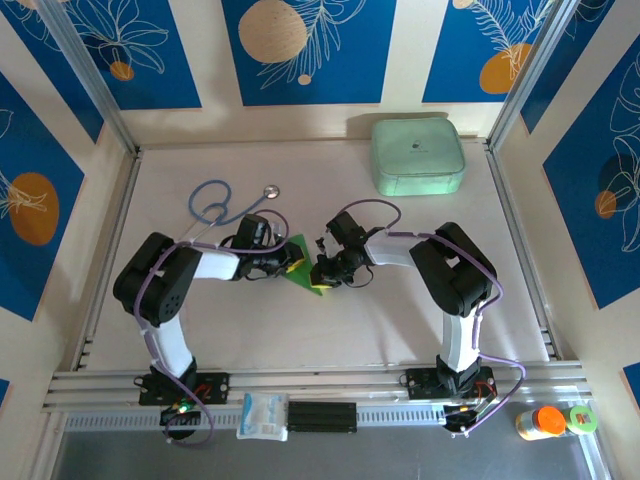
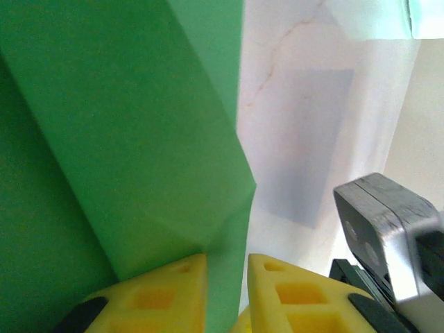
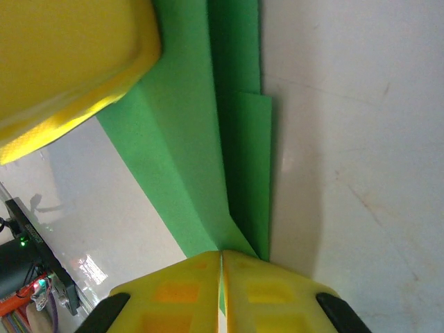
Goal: Fold a paper plane with a square sheet of paper (pick it up from the middle)
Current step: Fourth fold the wing at the center of the table.
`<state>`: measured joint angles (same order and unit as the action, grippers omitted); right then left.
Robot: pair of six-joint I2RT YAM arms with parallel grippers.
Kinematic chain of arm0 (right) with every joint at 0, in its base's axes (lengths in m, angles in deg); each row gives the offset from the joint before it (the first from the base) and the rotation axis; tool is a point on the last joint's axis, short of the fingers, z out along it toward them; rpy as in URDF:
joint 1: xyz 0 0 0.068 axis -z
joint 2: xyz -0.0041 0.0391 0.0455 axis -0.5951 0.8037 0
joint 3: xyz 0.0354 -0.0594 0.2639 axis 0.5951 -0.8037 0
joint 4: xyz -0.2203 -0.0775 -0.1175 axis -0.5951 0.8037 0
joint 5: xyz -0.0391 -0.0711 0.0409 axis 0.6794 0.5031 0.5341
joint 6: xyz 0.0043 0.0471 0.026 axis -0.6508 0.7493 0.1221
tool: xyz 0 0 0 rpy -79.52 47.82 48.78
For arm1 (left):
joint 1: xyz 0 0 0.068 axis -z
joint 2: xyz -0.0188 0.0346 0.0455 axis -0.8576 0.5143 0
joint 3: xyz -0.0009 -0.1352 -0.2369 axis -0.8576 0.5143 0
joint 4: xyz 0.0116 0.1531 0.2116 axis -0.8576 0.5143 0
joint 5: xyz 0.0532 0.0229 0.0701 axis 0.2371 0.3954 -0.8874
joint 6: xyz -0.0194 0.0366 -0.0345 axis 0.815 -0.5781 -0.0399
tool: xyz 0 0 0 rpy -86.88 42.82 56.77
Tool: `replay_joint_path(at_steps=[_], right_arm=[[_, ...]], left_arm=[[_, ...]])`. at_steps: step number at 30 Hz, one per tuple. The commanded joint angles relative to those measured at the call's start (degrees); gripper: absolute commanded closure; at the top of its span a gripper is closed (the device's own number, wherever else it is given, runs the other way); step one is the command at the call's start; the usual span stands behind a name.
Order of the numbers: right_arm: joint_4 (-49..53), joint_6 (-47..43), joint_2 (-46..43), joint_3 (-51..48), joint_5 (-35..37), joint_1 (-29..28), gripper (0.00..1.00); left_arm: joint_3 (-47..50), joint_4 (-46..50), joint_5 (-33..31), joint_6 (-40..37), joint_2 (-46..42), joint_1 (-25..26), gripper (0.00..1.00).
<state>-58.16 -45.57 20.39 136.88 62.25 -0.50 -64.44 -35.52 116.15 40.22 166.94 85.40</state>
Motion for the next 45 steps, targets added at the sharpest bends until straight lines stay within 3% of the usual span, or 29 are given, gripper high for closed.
replay_joint_path(at_steps=[1,14,30,40,45], right_arm=[[4.6,-1.5,1.0,-0.7,0.8,0.4,0.88],[7.1,-3.5,0.1,-1.5,0.1,1.1,0.88],[10.9,-5.1,1.8,-1.8,1.9,1.6,0.88],[16.0,-6.4,2.9,-2.2,6.9,1.8,0.88],[16.6,-6.4,3.2,-2.4,7.5,2.0,0.89]], left_arm=[[-2.1,4.0,0.4,-4.4,-3.3,-0.3,0.76],[-4.4,5.9,3.0,-8.2,0.5,0.5,0.77],[-6.2,13.0,-4.2,-11.8,3.7,0.4,0.82],[-11.9,19.1,-6.8,-23.8,6.2,-3.5,0.81],[-10.5,13.5,-2.9,-24.6,8.2,-6.9,0.80]])
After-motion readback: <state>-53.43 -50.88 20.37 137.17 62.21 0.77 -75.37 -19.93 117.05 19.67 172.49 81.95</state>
